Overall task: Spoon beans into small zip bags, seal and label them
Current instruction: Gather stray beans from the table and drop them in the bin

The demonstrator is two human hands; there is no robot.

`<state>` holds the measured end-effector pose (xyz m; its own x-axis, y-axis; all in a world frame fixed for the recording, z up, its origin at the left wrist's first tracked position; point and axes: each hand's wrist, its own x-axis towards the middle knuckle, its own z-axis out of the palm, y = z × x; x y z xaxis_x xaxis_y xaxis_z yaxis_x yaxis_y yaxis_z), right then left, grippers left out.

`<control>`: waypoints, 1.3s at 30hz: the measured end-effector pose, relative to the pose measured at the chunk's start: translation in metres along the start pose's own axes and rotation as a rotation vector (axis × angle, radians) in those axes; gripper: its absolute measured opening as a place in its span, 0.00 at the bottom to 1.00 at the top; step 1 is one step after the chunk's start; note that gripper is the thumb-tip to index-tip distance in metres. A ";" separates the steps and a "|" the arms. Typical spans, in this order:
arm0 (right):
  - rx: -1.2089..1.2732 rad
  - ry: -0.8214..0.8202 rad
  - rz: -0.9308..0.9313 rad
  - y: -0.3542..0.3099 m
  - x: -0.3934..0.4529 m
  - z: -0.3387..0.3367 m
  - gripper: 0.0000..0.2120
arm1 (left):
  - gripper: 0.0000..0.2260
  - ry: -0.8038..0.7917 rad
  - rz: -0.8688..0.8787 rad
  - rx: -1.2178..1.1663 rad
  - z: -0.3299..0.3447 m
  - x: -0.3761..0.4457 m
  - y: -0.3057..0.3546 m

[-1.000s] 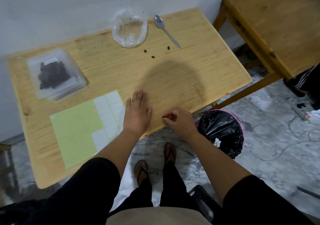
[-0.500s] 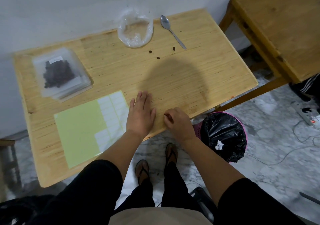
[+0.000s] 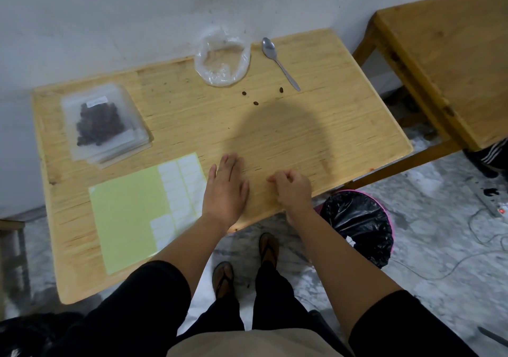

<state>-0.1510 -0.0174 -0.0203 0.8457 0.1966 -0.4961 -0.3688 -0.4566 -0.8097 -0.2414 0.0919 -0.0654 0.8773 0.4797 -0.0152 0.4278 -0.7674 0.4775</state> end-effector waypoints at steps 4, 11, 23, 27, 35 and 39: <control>0.542 -0.215 0.197 -0.017 0.018 -0.001 0.10 | 0.23 -0.005 -0.063 0.021 0.000 0.025 0.005; 0.405 -0.375 0.242 -0.047 0.076 -0.004 0.13 | 0.24 0.006 -0.217 0.125 0.004 0.090 0.007; -0.505 -0.299 -0.495 -0.095 0.172 0.025 0.15 | 0.24 0.106 -0.409 0.142 0.006 0.156 0.009; -0.618 -0.330 -0.636 -0.093 0.179 0.032 0.13 | 0.24 0.127 -0.397 0.118 0.004 0.156 0.009; -0.619 -0.308 -0.787 -0.093 0.181 0.034 0.08 | 0.24 0.152 -0.399 0.099 0.004 0.157 0.010; -0.762 -0.355 -0.816 -0.089 0.181 0.035 0.10 | 0.23 0.158 -0.385 0.092 0.004 0.156 0.011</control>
<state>0.0213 0.0888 -0.0486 0.5251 0.8479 -0.0732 0.6622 -0.4611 -0.5907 -0.0987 0.1569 -0.0662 0.6087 0.7924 -0.0390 0.7416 -0.5509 0.3828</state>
